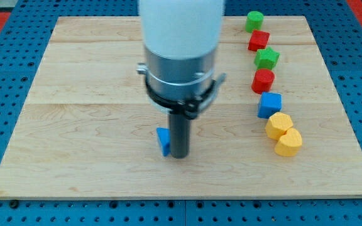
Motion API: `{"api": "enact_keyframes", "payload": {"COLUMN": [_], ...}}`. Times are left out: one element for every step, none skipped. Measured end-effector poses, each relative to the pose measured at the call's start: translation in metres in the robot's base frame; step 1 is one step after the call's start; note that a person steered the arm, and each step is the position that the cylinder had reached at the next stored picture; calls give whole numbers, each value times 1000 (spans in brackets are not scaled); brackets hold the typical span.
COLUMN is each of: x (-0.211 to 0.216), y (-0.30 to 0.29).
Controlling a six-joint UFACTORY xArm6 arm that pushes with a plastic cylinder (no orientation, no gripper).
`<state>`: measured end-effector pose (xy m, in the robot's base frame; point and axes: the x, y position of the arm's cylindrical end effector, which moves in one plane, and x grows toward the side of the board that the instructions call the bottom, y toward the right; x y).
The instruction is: Push the yellow heart towards the top of the blue triangle
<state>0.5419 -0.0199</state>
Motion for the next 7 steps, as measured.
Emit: {"api": "enact_keyframes", "payload": {"x": [-16, -19, -10, 25, 70, 65, 33], "y": [-23, 9, 65, 103, 135, 197, 241]}}
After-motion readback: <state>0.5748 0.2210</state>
